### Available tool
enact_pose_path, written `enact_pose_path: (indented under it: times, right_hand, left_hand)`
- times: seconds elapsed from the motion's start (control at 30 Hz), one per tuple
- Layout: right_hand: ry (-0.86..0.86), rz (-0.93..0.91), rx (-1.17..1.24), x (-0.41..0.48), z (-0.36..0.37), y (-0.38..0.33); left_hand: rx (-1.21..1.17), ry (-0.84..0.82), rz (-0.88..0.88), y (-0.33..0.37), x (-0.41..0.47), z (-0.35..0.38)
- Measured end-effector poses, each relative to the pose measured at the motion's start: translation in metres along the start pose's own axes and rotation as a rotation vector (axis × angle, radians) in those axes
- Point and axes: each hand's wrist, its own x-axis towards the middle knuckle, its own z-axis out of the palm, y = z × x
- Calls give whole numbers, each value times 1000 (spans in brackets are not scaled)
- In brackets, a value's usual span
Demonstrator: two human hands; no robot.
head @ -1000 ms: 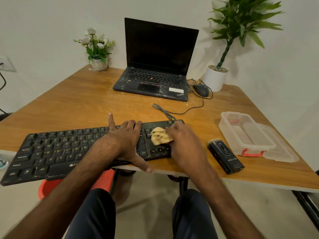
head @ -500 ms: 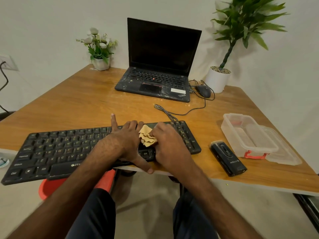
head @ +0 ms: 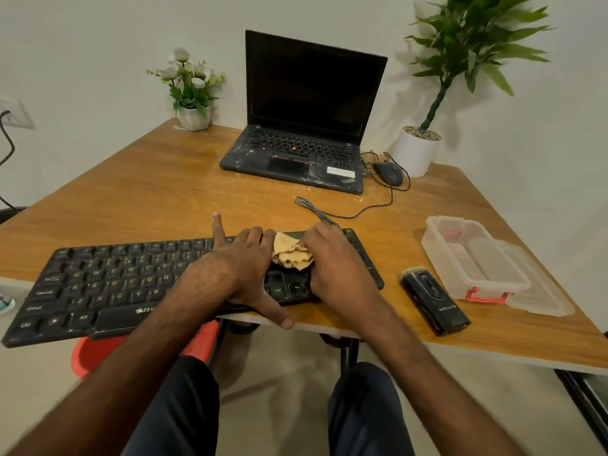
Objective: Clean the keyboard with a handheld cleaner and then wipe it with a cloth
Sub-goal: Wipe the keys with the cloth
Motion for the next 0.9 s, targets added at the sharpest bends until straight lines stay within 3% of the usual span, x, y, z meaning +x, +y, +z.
enact_pose_path:
  times: [0.13,0.2,0.33,0.4,0.5,0.6,0.8,0.9]
  right_hand:
    - [65,198,-87,33,-2,23]
    - [19,188,-53,34,-5,20]
    - [-115,-2,-13,-1,-10,6]
    - [-104,-37,-32,-9,-10,9]
    - [-23,36,-151,6,-11,20]
    - [12,181,-110,20,-15,22]
    - [-131,-27,-58,-8,-13,-2]
    - [-45,134,-167,8,-19,21]
  left_hand:
    - [-7,5,-2,-2,-1,2]
    - [-12,-7,-6,-1,-1,1]
    - [-21,-16,-6,0,3,0]
    - [-15,-18,-10,0,3,1]
    - [-8,-4,-4,-1,2,1]
    - [-10,1,-3,-2,1,1]
    - [-37,2,2,-1,2,2]
    - [-43,-1,6,-2,1,1]
